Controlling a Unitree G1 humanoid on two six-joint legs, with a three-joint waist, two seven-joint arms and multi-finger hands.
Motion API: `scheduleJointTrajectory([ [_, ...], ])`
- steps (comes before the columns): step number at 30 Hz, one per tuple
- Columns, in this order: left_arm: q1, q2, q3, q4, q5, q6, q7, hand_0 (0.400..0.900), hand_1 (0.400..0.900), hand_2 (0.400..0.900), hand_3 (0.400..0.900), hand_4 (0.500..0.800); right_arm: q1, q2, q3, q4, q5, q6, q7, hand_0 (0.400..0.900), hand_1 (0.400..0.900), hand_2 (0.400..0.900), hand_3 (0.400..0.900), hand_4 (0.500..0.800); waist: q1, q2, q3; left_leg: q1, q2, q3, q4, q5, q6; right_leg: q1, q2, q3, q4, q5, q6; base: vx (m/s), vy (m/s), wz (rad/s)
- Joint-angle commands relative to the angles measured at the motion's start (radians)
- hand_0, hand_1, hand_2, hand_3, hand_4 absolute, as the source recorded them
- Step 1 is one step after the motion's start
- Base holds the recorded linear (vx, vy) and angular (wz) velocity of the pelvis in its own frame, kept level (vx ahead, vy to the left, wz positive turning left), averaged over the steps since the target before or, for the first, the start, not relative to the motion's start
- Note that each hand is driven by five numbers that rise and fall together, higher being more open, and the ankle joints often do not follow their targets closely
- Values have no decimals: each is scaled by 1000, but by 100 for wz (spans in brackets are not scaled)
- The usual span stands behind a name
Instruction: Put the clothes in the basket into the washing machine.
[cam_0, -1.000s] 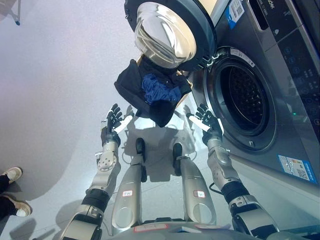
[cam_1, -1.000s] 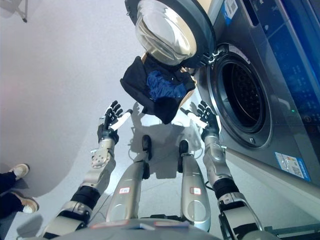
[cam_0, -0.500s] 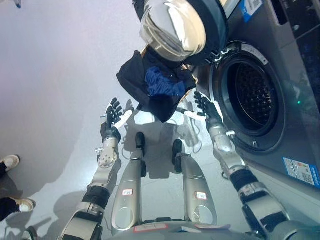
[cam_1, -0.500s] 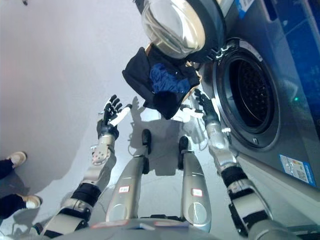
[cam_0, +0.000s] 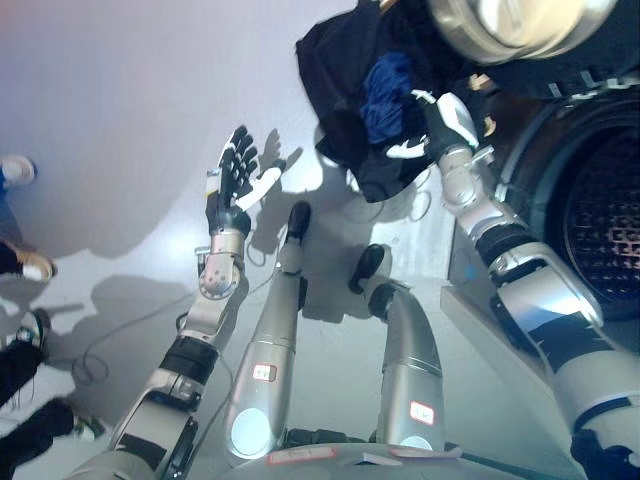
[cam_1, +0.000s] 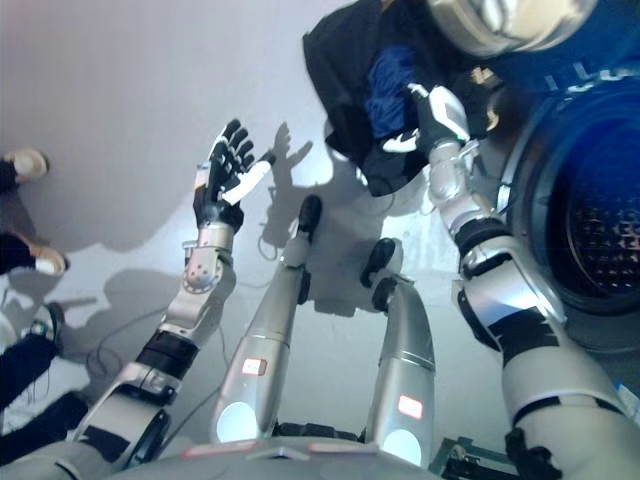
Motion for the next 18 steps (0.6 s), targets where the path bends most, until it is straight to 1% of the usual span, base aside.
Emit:
scheduleJointTrajectory([
  [1, -10, 25, -2, -175, 33, -104, 22, 900, 900, 900, 900, 800, -45, -70, 29, 25, -59, 4, -86, 900, 900, 900, 900, 800, 44, 16, -35, -106, -17, 1, 200, -207, 45, -76, -35, 66, -41, 98, 144, -4, -4, 20],
  [5, -27, 26, -23, -239, 43, -112, 38, 900, 900, 900, 900, 800, -82, -118, 22, 76, -79, 25, -128, 900, 900, 900, 900, 800, 64, 22, -40, -223, -43, -11, 286, -234, 52, -199, -57, 73, 65, 63, 141, 11, 24, 11],
  [9, -47, 27, -45, -272, 42, -118, 50, 900, 900, 900, 900, 800, -118, -164, 17, 110, -76, 43, -160, 900, 900, 900, 900, 800, 81, 27, -49, -323, -67, -10, 361, -256, 58, -307, -88, 99, 148, 31, 131, 29, 38, 5],
  [10, -51, 28, -54, -291, 42, -119, 54, 900, 900, 900, 900, 800, -131, -175, 21, 124, -82, 52, -176, 900, 900, 900, 900, 800, 86, 31, -50, -346, -76, -6, 381, -261, 59, -333, -96, 106, 168, 23, 128, 18, 48, 2],
  [12, -53, 35, -52, -319, 47, -121, 64, 900, 900, 900, 900, 800, -142, -204, 27, 135, -103, 65, -206, 900, 900, 900, 900, 800, 90, 39, -48, -387, -86, 0, 412, -269, 61, -386, -111, 123, 210, 9, 124, 7, 41, 3],
  [13, -53, 35, -52, -319, 48, -120, 65, 900, 900, 900, 900, 800, -142, -205, 27, 136, -104, 65, -206, 900, 900, 900, 900, 800, 89, 37, -50, -393, -87, 2, 415, -270, 62, -392, -112, 126, 215, 7, 124, 5, 43, 3],
  [14, -57, 36, -55, -338, 50, -120, 74, 900, 900, 900, 900, 800, -150, -225, 25, 145, -117, 81, -232, 900, 900, 900, 900, 800, 90, 44, -47, -427, -97, 6, 442, -278, 65, -431, -120, 138, 240, 0, 121, 10, 52, -1],
  [17, -56, 43, -64, -369, 58, -121, 85, 900, 900, 900, 900, 800, -164, -246, 26, 163, -137, 108, -268, 900, 900, 900, 900, 800, 92, 48, -54, -472, -105, 20, 471, -286, 69, -488, -126, 158, 272, -5, 122, 15, 37, -1],
  [18, -56, 43, -64, -370, 58, -120, 85, 900, 900, 900, 900, 800, -164, -246, 26, 163, -137, 108, -269, 900, 900, 900, 900, 800, 92, 46, -56, -476, -106, 22, 473, -286, 70, -492, -127, 161, 275, -6, 122, 39, 29, -3],
])
